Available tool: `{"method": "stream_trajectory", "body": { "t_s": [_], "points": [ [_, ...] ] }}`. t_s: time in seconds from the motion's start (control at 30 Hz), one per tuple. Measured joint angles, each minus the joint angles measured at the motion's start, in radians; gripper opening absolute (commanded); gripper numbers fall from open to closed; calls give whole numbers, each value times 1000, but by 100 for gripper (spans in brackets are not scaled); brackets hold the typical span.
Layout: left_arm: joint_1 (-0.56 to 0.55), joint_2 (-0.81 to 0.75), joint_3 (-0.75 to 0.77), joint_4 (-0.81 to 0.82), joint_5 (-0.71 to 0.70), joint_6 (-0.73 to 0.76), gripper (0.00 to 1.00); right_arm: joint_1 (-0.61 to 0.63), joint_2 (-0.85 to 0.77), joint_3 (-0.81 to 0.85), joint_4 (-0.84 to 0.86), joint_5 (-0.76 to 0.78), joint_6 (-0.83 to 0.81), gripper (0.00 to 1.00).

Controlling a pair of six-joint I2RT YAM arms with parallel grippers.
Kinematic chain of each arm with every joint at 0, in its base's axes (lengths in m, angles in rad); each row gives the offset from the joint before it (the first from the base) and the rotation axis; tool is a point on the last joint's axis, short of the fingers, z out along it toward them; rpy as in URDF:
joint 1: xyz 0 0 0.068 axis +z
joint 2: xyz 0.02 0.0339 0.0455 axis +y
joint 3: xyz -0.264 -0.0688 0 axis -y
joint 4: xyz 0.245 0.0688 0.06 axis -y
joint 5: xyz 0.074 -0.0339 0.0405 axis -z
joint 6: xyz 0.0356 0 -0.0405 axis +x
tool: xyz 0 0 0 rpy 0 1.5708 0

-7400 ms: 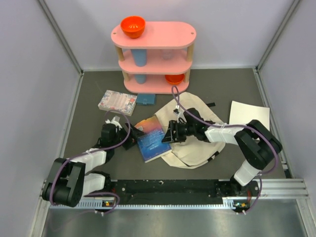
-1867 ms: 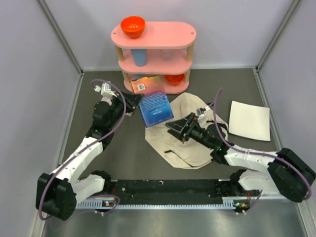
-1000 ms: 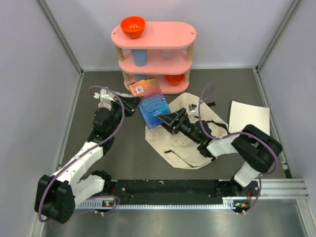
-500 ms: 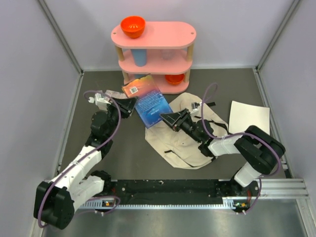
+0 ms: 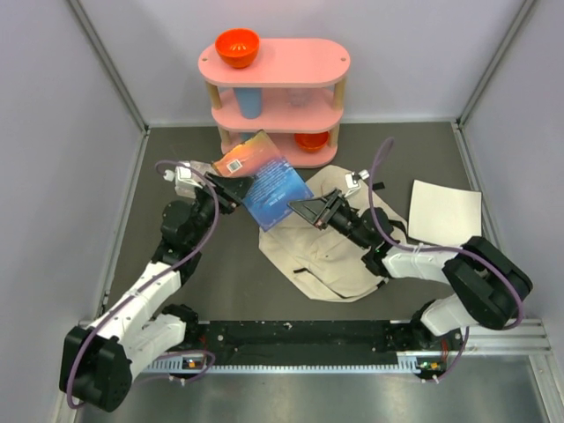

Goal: Pack the student bag
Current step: Pick up the book from the center of the board.

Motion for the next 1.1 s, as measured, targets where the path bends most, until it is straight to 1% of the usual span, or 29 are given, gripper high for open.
{"method": "stream_trajectory", "body": {
  "t_s": [0.3,0.43,0.47,0.53,0.57,0.6,0.63,0.67,0.8,0.83,0.87,0.9,0.93,0.97,1.0,1.03,1.07,1.1],
  "points": [
    [-3,71,0,49,132,45,81,-106,-8,7,-34,-224,21,0],
    [-3,81,0,50,164,57,80,-144,-8,35,-71,-354,23,0],
    [-2,81,0,57,168,58,77,-151,-8,42,-75,-380,22,0],
    [-2,81,0,68,177,61,75,-167,-8,52,-81,-433,22,0],
    [-2,81,1,70,183,64,68,-177,-8,56,-84,-461,23,0],
    [-1,81,2,70,187,68,65,-184,-8,60,-87,-482,23,0],
    [0,81,2,70,189,71,55,-191,-8,65,-95,-504,21,0],
    [1,81,2,70,190,74,38,-195,-8,68,-100,-520,20,0],
    [6,80,5,77,201,62,0,-204,-12,100,-195,-581,-26,0],
    [5,80,10,82,210,68,0,-207,-15,103,-220,-585,-36,0],
    [5,80,12,84,212,69,0,-208,-22,105,-243,-583,-46,15],
    [5,80,12,82,214,68,0,-208,-30,105,-257,-581,-54,21],
    [5,80,12,78,213,63,0,-208,-40,105,-270,-577,-60,25],
    [4,81,12,79,210,56,0,-208,-53,105,-287,-566,-66,41],
    [3,81,11,87,206,47,0,-206,-66,103,-297,-553,-67,54],
    [1,82,11,98,202,36,0,-204,-81,99,-294,-537,-71,63],
    [-2,84,9,109,195,26,0,-204,-92,93,-288,-520,-63,76],
    [-2,88,4,125,188,18,0,-200,-106,80,-267,-494,-60,84]
  ]
}}
